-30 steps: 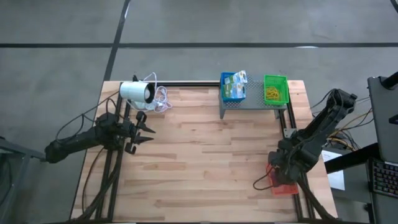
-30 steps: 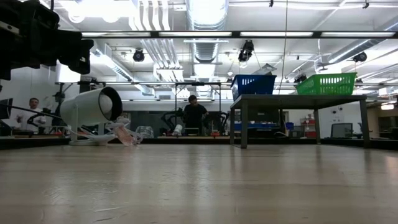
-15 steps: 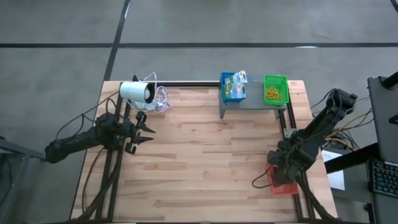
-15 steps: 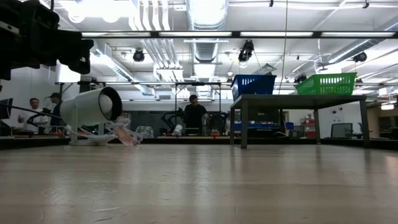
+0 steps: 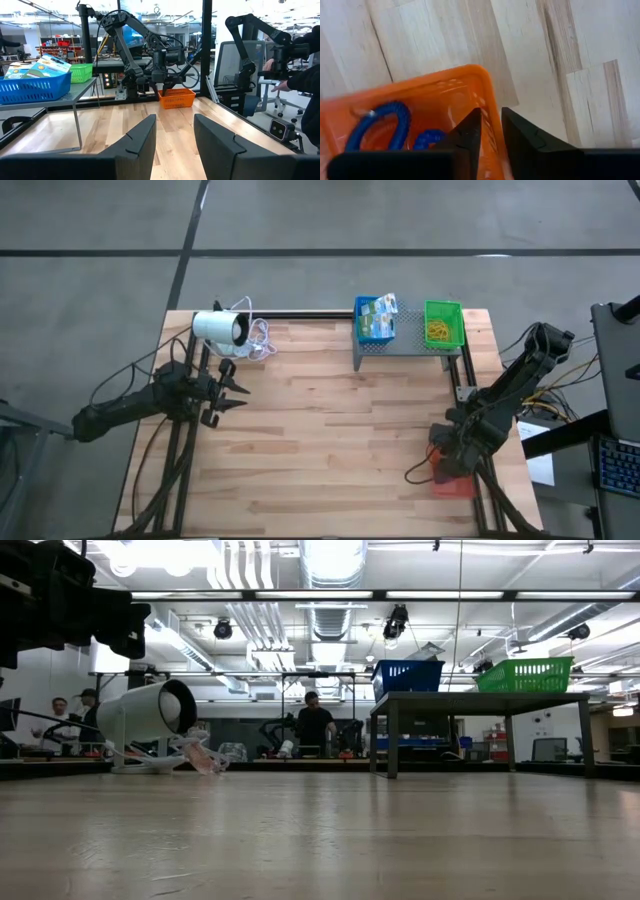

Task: Pick & Place Office Desk Supplies
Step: Put the orange bin on the shelf

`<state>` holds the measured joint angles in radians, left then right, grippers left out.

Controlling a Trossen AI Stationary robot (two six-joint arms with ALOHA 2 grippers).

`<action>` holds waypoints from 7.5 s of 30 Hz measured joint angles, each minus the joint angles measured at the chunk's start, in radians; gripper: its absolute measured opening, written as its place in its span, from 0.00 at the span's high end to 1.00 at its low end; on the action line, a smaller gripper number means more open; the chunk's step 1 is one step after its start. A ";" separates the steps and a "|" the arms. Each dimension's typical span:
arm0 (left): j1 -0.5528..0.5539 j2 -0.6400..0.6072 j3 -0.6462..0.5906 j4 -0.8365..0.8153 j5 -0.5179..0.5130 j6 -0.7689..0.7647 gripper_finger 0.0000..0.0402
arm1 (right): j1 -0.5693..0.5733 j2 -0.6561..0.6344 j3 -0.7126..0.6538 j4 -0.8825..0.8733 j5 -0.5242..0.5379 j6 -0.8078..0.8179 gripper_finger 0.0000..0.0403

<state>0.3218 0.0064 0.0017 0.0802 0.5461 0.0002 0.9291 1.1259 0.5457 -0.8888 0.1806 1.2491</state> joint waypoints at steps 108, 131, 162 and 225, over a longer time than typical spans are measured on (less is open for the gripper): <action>0.000 0.000 0.000 0.000 0.000 -0.003 0.67 | -1.808 0.315 1.172 -0.509 -0.208 -1.786 0.98; 0.000 0.000 0.000 0.000 0.000 -0.002 0.67 | -1.898 0.307 1.113 -0.549 -0.176 -1.810 0.98; 0.000 0.000 0.000 0.000 0.000 0.000 0.67 | -1.908 0.353 1.111 -0.409 -0.278 -1.932 0.98; 0.000 0.000 0.000 0.000 0.000 0.000 0.67 | -1.909 0.585 1.110 -0.301 -0.351 -2.106 0.98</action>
<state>0.3219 0.0063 0.0021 0.0803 0.5461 0.0002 -0.9798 1.7113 1.6554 -1.1894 -0.1699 -0.8567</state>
